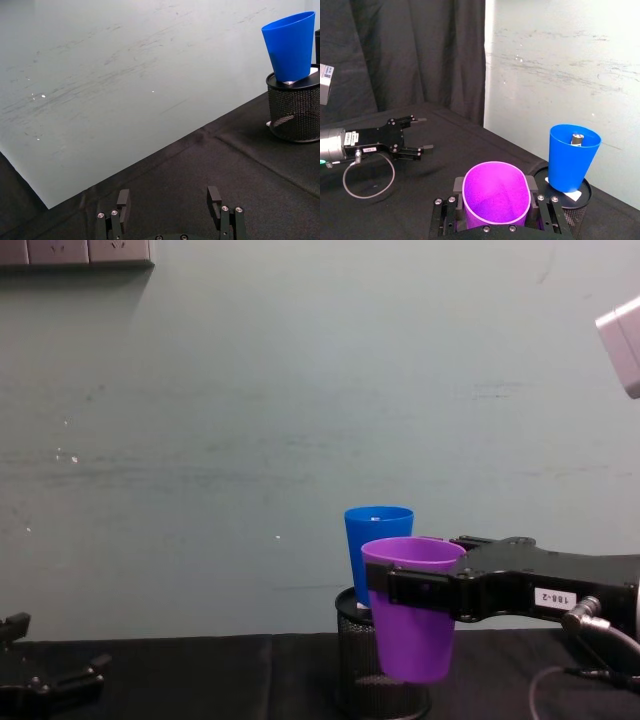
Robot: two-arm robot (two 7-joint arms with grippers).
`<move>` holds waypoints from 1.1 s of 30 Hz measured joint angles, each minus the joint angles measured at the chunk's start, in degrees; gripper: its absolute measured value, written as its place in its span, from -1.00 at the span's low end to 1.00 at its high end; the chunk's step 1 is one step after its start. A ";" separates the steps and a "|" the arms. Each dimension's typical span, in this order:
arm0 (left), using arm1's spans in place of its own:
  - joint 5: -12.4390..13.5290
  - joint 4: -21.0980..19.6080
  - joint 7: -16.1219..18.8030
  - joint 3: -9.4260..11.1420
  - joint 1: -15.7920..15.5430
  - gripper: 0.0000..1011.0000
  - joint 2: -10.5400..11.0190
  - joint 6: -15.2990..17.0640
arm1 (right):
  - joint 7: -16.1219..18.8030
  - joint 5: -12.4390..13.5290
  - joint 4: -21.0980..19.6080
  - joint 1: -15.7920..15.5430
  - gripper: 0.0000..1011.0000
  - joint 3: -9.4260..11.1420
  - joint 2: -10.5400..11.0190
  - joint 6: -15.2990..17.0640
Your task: Pick up one cup with a gripper and tap it against the other cup.
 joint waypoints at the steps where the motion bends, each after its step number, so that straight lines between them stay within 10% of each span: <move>1: 0.00 0.00 0.00 0.00 0.00 0.98 0.00 0.00 | 0.00 0.00 0.00 0.00 0.42 0.00 0.00 0.00; 33: 0.00 0.00 0.00 0.00 0.00 0.98 0.00 0.00 | 0.00 0.00 0.00 0.00 0.42 0.00 0.00 0.00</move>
